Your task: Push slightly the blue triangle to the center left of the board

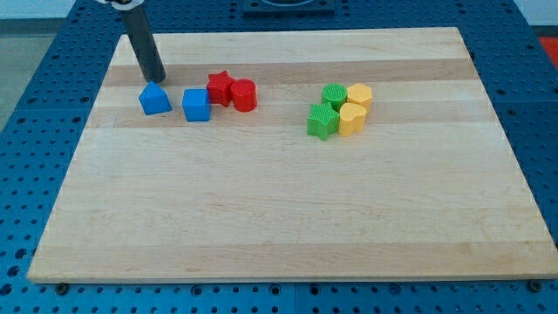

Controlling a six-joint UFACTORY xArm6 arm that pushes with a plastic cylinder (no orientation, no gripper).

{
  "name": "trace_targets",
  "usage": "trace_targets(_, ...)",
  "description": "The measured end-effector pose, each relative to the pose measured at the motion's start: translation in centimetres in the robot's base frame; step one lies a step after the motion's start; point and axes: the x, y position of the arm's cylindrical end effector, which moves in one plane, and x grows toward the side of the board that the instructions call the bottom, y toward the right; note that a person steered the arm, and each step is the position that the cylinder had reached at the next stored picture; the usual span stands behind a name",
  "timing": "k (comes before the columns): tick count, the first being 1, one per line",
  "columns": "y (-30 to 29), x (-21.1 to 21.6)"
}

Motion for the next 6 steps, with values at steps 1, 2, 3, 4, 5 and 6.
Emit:
trace_targets(1, 0.0, 0.9)
trace_targets(2, 0.4, 1.0)
trace_targets(3, 3.0, 0.6)
trace_targets(4, 4.3, 0.7)
trace_targets(5, 4.0, 1.5)
trace_targets(6, 2.7, 2.7)
